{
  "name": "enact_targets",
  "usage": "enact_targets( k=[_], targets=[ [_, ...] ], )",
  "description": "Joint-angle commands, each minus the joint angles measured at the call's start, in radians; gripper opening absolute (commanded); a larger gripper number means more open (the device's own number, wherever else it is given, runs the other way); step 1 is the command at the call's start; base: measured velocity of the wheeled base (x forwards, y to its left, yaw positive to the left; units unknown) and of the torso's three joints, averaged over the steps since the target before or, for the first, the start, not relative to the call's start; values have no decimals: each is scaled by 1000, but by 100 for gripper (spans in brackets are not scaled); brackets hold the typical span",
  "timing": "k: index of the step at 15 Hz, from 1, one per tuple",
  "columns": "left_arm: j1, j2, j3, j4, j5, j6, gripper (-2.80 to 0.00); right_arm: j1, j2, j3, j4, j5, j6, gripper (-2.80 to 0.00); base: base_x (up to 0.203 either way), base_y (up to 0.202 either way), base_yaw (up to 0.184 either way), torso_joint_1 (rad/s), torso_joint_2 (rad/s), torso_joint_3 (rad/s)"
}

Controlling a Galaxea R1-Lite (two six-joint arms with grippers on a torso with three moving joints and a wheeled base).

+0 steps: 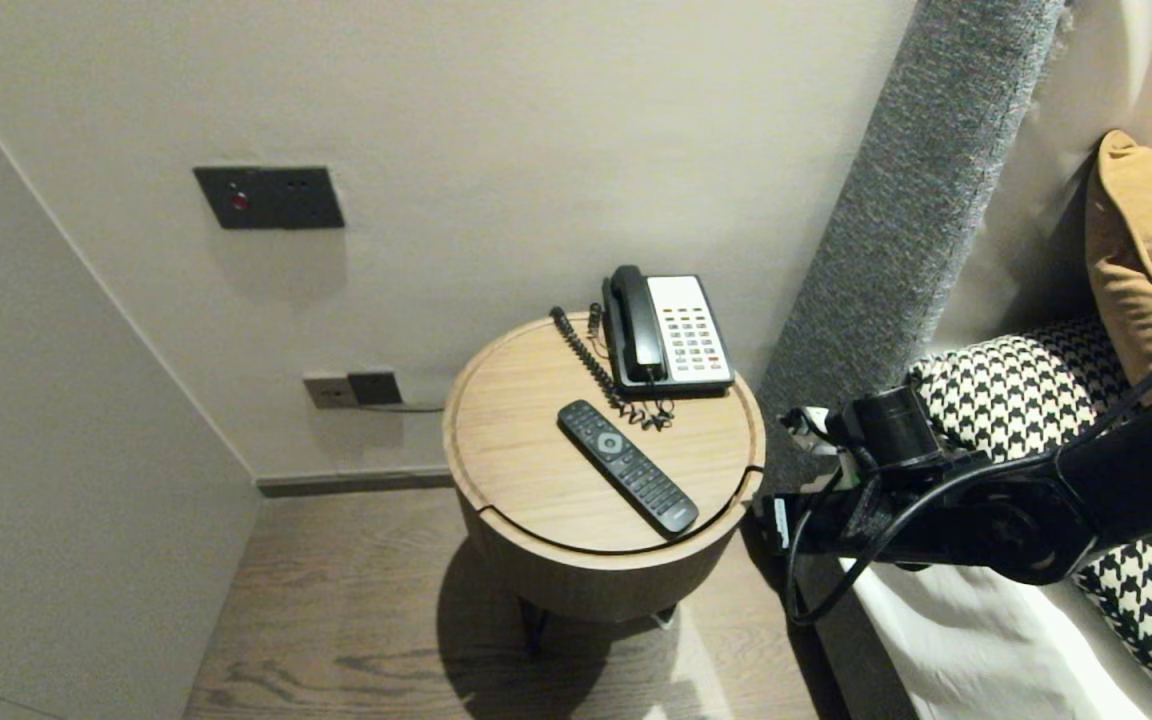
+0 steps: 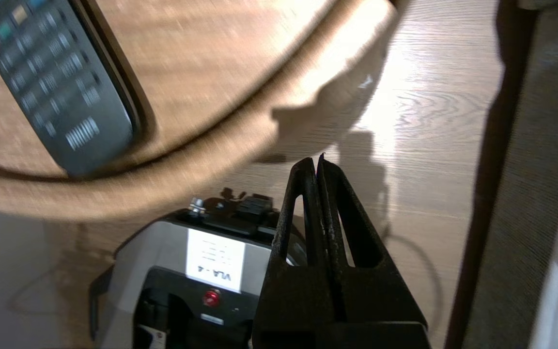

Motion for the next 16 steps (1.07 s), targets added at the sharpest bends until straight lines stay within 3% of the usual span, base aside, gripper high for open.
enact_targets(
  k=[1, 8, 13, 16],
  targets=[
    [0, 0, 0, -1, 1, 0, -280, -12, -63, 51, -2, -14, -3, -280, 0, 0, 0, 0, 0, 0],
    [0, 0, 0, -1, 1, 0, -280, -216, -227, 88, 65, -23, -62, -280, 0, 0, 0, 0, 0, 0],
    [0, 0, 0, 0, 1, 0, -280, -505, -383, 103, 153, -21, -232, -280, 0, 0, 0, 0, 0, 0],
    [0, 0, 0, -1, 1, 0, -280, -607, -539, 106, 247, -15, -297, -280, 0, 0, 0, 0, 0, 0]
  ],
)
